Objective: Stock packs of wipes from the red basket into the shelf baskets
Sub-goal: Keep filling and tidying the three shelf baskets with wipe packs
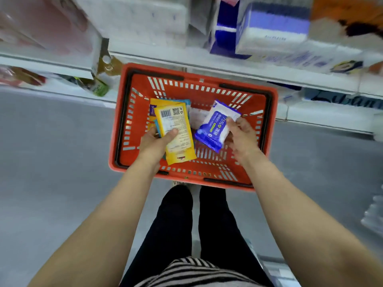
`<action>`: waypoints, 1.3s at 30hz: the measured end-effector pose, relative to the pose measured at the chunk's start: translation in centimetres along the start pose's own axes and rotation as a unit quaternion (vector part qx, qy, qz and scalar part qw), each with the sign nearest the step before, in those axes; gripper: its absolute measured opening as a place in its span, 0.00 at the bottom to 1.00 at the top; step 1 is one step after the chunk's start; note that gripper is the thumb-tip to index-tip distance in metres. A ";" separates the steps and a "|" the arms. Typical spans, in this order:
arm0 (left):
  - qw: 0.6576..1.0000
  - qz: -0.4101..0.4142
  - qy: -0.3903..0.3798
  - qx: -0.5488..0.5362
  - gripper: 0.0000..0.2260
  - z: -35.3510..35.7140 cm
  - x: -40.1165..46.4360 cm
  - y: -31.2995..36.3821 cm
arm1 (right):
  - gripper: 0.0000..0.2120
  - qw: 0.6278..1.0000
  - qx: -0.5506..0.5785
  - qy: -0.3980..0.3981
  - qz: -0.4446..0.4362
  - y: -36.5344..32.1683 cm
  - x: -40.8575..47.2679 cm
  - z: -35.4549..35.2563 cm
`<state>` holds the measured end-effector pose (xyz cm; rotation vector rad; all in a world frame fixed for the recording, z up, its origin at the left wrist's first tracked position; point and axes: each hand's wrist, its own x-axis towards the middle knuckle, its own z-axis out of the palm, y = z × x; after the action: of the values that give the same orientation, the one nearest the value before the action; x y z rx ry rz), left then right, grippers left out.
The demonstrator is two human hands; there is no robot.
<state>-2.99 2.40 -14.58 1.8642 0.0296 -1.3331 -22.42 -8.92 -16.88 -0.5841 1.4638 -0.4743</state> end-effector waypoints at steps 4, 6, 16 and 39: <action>0.998 0.022 -0.059 0.011 0.13 2.1 -3.8 3.6 | 0.06 0.997 0.068 -0.018 -0.024 -5.1 -4.9 -0.9; 0.995 0.042 -0.093 0.019 0.15 4.0 -5.6 5.2 | 0.06 0.997 0.063 -0.037 -0.029 -7.3 -7.1 -1.9; 0.966 0.153 -0.207 0.037 0.11 18.4 -16.2 10.1 | 0.16 0.979 -0.018 -0.038 -0.197 -14.4 -14.7 -17.3; 0.871 0.297 -0.381 0.090 0.13 65.8 -40.7 9.4 | 0.10 0.892 0.152 0.115 -0.410 -30.4 -20.9 -64.9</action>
<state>-67.57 -27.72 16.95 1.1944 -1.0236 -1.5361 -86.76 -24.51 17.56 -0.9049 1.2692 -1.4527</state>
